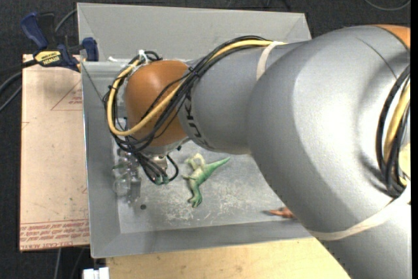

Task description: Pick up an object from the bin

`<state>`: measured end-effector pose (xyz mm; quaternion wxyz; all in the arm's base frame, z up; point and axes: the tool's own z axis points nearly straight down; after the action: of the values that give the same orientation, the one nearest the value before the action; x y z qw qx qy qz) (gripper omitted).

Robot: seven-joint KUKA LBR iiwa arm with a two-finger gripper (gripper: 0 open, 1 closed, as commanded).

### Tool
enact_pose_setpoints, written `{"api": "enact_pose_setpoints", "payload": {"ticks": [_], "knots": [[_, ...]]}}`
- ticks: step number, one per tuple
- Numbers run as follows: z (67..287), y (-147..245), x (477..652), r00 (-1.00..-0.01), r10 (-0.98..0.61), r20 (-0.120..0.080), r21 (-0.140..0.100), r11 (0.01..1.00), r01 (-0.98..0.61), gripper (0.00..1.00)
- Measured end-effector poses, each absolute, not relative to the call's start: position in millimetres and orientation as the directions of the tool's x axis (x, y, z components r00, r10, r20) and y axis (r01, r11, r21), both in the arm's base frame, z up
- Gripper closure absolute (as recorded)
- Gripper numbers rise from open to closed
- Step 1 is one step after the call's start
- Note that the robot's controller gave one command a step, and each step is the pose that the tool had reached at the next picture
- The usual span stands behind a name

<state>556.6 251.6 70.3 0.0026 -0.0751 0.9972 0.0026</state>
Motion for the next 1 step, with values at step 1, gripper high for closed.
{"api": "enact_pose_setpoints", "payload": {"ticks": [1], "knots": [[70.3, 251.5, 556.6, -0.989, -0.150, -0.006, 0.005, 0.989, -0.150, 1.00]]}}
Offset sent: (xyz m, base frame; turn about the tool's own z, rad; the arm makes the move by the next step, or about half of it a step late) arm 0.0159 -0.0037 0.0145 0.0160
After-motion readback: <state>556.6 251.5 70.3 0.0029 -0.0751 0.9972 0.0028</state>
